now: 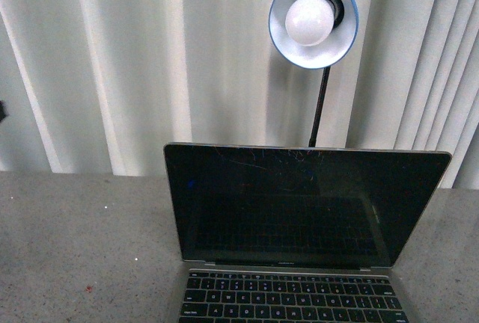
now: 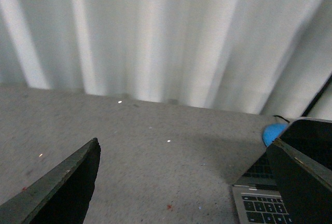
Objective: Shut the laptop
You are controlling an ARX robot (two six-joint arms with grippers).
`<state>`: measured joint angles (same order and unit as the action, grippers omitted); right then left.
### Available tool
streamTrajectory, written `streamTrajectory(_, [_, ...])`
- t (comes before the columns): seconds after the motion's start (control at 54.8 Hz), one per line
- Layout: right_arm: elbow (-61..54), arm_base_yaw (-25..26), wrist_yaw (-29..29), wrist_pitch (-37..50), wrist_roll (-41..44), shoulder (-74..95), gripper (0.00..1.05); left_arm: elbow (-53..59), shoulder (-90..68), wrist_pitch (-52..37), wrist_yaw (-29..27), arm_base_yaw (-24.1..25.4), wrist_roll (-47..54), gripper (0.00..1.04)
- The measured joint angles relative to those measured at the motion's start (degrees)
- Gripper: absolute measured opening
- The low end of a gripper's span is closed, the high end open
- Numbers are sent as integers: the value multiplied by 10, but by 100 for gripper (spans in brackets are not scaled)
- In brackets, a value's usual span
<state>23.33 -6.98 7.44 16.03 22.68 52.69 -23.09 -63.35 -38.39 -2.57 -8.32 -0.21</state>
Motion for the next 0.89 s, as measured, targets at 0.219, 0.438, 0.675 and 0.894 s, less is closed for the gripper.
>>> streamTrajectory(0.219, [70, 10, 32, 67, 140, 112, 97, -118, -150, -77, -89, -99, 97, 98])
streamTrajectory(0.438, [125, 15, 46, 117, 66, 185, 97, -252, -273, 47, -136, -106, 80, 98])
streamTrajectory(0.675, [185, 27, 65, 81, 78, 231, 87, -318, -322, 29, -172, -150, 157, 98])
streamTrajectory(0.894, [247, 46, 154, -14, 162, 272, 42, -347, -348, 59, -134, -192, 213, 60])
